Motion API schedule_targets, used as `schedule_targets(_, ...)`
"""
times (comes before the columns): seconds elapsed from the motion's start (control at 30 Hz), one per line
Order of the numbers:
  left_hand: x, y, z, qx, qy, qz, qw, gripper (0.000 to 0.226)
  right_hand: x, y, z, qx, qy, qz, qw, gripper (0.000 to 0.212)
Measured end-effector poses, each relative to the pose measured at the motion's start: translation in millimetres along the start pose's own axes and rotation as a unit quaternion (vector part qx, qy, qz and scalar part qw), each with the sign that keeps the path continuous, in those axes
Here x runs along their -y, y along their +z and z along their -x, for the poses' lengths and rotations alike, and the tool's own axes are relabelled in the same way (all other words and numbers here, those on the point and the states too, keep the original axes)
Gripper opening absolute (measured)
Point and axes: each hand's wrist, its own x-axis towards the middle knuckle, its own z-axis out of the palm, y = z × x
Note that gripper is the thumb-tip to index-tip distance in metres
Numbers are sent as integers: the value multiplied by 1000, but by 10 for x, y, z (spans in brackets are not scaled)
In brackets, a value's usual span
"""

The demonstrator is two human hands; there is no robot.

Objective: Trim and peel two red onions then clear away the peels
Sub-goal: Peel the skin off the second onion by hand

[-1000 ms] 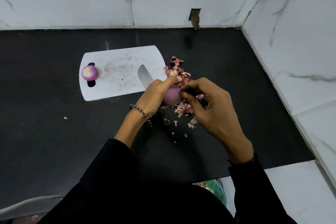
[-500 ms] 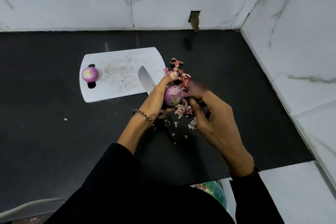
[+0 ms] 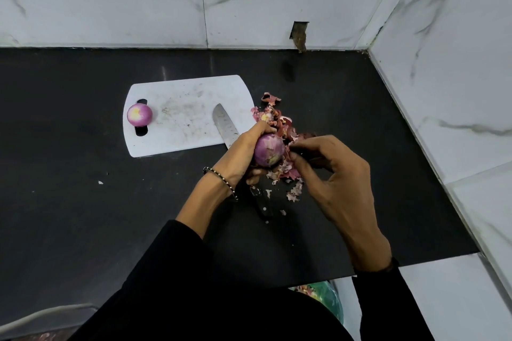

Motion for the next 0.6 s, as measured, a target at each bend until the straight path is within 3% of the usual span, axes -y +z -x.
schedule_targets(0.13,-65,13,43,0,24,-47,999,50,80,-3,-54,33,-29,-26,999,33)
schedule_targets(0.23,-109,51,43,-49,33,-94,994,47,73,7,-124,69,-46,-21,996,41)
schedule_targets(0.43,-160,29,41,-76,86,-223,968,59,64,6,-200,95,-24,-65,993,40)
schedule_targets(0.6,-133,-8,43,-59,135,-337,930,30,85,-30,-269,135,-21,-69,988,42)
